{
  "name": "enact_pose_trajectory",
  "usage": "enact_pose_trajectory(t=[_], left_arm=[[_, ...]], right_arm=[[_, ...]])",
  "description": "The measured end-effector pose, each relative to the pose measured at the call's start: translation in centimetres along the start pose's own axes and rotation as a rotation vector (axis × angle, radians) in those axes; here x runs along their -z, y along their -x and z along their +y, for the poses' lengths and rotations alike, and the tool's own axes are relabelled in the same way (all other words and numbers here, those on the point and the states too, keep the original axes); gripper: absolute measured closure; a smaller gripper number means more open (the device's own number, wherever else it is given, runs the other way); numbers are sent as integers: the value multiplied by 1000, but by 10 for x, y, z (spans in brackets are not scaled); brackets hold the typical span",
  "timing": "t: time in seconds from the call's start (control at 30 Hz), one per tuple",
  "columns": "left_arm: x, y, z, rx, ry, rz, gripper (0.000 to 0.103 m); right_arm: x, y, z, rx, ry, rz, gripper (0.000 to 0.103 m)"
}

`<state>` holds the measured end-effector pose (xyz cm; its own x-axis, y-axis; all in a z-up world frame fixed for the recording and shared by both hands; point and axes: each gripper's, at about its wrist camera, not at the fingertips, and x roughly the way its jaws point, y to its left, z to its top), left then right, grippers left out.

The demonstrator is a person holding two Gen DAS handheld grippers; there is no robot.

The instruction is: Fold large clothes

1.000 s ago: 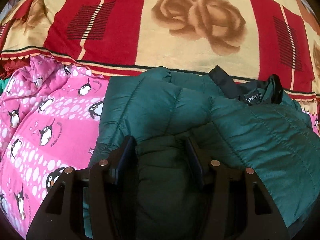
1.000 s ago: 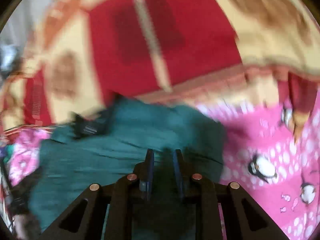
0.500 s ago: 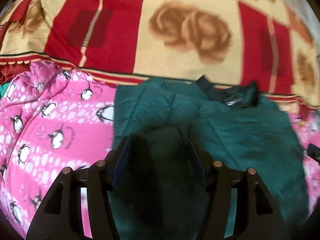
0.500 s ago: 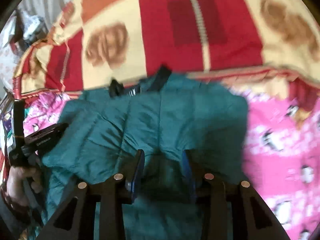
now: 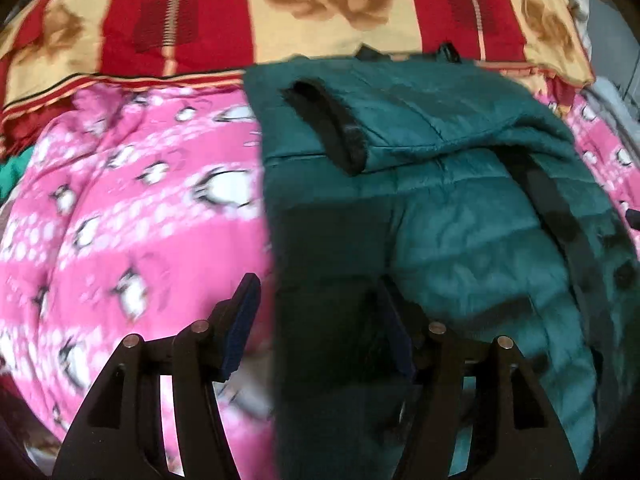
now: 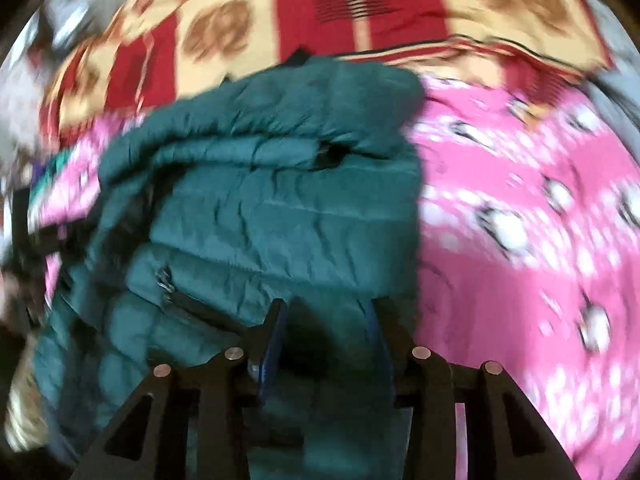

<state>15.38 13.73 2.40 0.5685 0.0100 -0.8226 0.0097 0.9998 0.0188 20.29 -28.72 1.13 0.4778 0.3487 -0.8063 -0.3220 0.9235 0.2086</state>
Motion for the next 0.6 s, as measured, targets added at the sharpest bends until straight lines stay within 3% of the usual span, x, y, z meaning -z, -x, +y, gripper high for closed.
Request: enact_pose_trajectory(t=[0.13, 0.2, 0.3, 0.43, 0.53, 0.57, 0.6], left_arm=[[47, 39, 27, 44, 22, -53, 43], [75, 44, 36, 83, 53, -42, 43], [107, 47, 37, 131, 83, -45, 43], [129, 48, 44, 236, 214, -67, 43], [132, 53, 48, 291, 300, -93, 43], [132, 54, 48, 297, 312, -97, 40], [131, 54, 48, 302, 319, -98, 30]], right_arm=[[38, 62, -7, -46, 3, -107, 58], [65, 73, -13, -89, -39, -111, 45], [104, 74, -20, -104, -121, -126, 44], [135, 60, -33, -171, -243, -125, 44], [149, 44, -37, -296, -326, -96, 44], [151, 41, -35, -331, -328, -96, 44], [150, 40, -32, -355, -323, -98, 44]])
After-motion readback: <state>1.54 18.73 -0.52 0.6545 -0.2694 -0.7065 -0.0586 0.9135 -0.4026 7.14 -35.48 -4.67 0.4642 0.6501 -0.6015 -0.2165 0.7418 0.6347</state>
